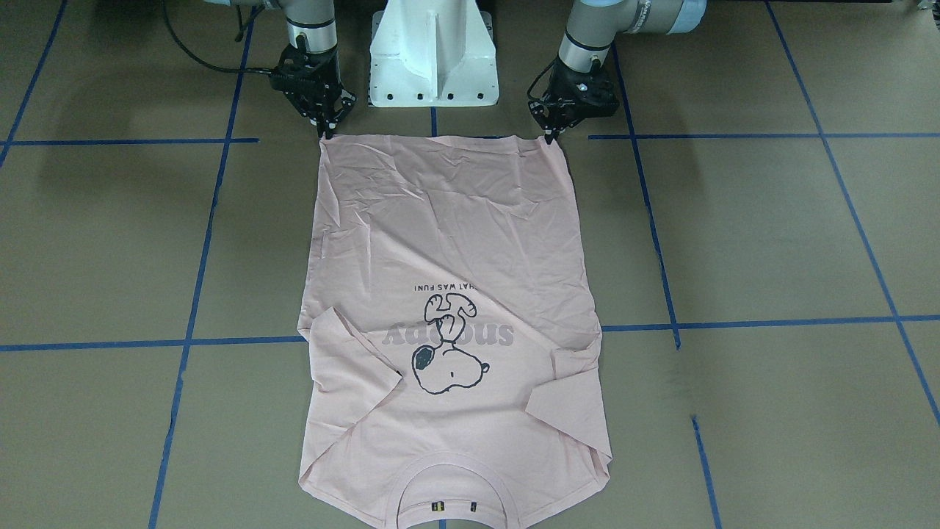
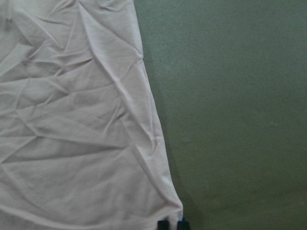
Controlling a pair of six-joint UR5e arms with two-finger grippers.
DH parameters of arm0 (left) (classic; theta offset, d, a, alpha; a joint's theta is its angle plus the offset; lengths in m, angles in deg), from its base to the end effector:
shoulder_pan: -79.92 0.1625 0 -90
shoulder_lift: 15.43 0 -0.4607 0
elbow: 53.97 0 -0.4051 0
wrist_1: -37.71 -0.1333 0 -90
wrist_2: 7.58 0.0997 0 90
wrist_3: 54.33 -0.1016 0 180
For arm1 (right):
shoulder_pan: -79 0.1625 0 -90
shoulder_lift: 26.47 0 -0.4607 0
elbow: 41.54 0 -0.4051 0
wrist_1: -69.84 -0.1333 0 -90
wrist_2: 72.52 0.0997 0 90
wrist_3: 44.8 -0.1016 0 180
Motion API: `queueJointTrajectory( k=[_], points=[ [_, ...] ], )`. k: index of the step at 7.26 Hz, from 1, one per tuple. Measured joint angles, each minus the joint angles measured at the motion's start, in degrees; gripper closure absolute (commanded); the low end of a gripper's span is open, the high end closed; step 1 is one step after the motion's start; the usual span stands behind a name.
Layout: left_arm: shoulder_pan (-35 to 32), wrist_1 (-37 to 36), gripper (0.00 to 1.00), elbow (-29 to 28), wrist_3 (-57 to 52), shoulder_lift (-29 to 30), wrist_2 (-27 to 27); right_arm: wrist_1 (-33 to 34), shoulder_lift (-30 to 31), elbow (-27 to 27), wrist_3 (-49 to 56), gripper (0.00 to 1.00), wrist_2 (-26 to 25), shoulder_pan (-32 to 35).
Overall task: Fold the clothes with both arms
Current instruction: 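Grasp the hem corners with both grippers, then lift the hem with both grippers and fold it toward the collar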
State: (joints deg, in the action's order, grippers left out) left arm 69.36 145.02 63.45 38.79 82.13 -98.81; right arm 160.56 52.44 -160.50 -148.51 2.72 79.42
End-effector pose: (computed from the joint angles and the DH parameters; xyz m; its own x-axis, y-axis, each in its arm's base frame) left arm 0.5008 -0.2267 0.3702 0.5914 -0.1656 -0.7892 0.1990 0.9784 -0.0562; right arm -0.5369 -0.1631 0.3667 0.7115 0.2344 0.6624 -0.3471 0.9369 0.0412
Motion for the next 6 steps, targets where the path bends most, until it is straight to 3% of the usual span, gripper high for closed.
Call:
queueJointTrajectory(
  k=[4, 6],
  points=[
    [-0.2, -0.6, 1.00, 1.7, -0.3, 0.2, -0.2, 0.6, 0.2, -2.9, 0.2, 1.00, -0.7, 1.2],
    [-0.4, -8.6, 1.00, 10.3, -1.5, 0.3, -2.4, 9.2, -0.4, -12.5, 0.4, 1.00, 0.1, 1.9]
  ],
)
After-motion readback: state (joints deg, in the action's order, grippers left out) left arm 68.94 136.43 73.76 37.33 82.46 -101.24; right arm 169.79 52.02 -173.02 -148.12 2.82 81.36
